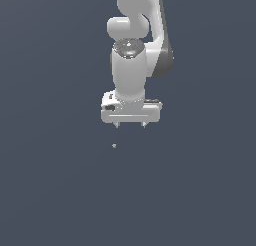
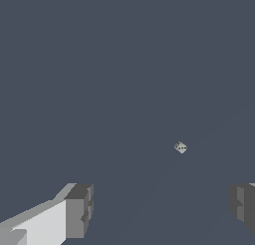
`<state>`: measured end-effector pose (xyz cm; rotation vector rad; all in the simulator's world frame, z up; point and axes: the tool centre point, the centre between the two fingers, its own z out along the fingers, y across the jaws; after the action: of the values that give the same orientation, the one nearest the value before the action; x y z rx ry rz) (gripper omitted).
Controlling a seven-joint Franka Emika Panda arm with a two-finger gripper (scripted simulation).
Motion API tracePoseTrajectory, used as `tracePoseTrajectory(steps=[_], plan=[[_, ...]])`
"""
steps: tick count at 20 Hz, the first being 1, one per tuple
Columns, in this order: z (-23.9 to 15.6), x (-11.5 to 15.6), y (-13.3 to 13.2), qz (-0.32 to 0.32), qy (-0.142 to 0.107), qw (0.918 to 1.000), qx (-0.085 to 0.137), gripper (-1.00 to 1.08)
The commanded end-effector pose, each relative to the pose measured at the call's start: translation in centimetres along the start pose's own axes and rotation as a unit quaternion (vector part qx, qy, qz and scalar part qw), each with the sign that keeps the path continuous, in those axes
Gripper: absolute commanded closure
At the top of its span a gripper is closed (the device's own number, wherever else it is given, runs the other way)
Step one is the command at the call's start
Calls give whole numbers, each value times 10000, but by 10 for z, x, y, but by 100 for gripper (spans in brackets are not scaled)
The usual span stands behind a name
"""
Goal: Pick up the object and move it to a goal position.
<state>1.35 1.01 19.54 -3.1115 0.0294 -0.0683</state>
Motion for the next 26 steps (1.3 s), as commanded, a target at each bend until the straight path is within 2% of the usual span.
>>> tracePoseTrajectory(steps=[1, 12, 19, 26], plan=[[0, 0, 0, 0, 0, 10000, 0, -92], [-19, 0, -17, -172, 166, 9997, 3, -92], [-15, 1, -14, -247, 151, 9996, -6, -92], [-2, 2, -5, -608, 116, 9981, -41, -92]])
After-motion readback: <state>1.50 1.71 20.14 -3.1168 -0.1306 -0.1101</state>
